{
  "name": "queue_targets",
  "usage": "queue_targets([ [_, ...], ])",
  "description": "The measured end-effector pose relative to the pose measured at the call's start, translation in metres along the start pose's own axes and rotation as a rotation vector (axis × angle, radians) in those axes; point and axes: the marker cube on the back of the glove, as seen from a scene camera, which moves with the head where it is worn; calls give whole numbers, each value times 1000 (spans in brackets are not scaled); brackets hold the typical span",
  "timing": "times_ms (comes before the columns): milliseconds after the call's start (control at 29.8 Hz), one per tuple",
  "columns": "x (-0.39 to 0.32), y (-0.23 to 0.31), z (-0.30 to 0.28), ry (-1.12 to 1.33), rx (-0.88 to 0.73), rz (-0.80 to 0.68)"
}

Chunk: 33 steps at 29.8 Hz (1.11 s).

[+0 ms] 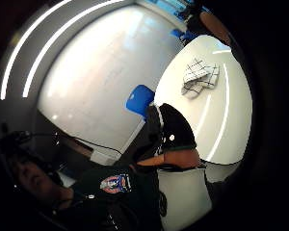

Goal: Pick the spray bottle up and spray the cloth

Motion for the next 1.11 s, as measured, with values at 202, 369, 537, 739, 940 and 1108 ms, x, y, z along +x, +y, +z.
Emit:
queue_targets([
  [202, 40, -29, 5, 0, 77, 125],
  [369, 72, -50, 8, 24, 169, 205],
  [537, 100, -65, 4, 5, 289, 295],
  [739, 143, -96, -8, -64, 398, 451],
  [940, 181, -130, -6, -169, 313, 592],
  [1108, 199, -143, 2, -189, 219, 645],
])
